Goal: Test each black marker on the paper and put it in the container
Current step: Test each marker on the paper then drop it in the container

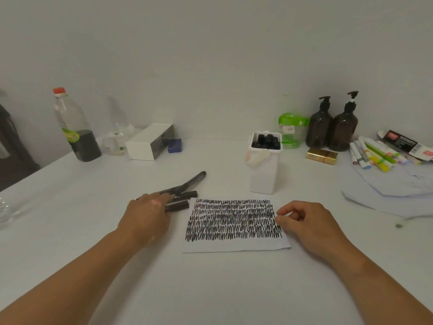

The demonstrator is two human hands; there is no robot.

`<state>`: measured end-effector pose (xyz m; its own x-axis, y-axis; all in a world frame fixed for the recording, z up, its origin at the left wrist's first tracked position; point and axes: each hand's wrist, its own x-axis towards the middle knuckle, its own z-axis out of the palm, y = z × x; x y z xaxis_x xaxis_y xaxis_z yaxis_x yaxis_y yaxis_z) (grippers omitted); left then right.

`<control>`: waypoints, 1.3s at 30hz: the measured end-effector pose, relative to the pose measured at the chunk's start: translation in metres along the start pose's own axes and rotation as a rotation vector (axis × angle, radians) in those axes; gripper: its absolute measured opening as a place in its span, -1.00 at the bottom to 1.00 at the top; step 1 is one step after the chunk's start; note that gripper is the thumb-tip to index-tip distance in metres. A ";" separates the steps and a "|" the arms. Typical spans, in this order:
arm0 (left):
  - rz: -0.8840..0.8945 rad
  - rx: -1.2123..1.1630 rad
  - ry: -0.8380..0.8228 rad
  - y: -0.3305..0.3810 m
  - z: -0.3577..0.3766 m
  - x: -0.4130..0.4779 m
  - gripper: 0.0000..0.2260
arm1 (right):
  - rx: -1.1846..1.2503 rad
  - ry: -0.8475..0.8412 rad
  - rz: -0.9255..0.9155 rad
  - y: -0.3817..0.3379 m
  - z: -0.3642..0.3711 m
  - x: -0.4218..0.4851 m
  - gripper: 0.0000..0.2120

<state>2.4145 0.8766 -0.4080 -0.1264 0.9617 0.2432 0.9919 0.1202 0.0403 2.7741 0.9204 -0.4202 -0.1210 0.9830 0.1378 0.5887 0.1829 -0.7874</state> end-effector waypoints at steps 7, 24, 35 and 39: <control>-0.046 -0.184 -0.027 -0.003 -0.004 0.003 -0.70 | 0.045 0.015 -0.004 -0.002 -0.003 -0.002 -0.89; -0.063 -1.922 -0.405 0.097 -0.004 -0.004 -0.67 | 0.007 -0.189 -0.224 -0.037 0.008 -0.022 -0.62; 0.255 -1.008 -0.089 0.088 -0.004 -0.019 -0.78 | 0.294 -0.044 -0.193 -0.043 0.015 -0.024 -0.81; 0.416 -0.795 -0.016 0.096 -0.010 -0.025 -0.76 | 0.461 -0.105 -0.159 -0.045 0.023 -0.025 -0.86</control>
<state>2.5130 0.8616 -0.4009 0.2481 0.8933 0.3748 0.6569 -0.4395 0.6126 2.7321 0.8876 -0.4019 -0.2746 0.9324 0.2350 0.1449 0.2817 -0.9485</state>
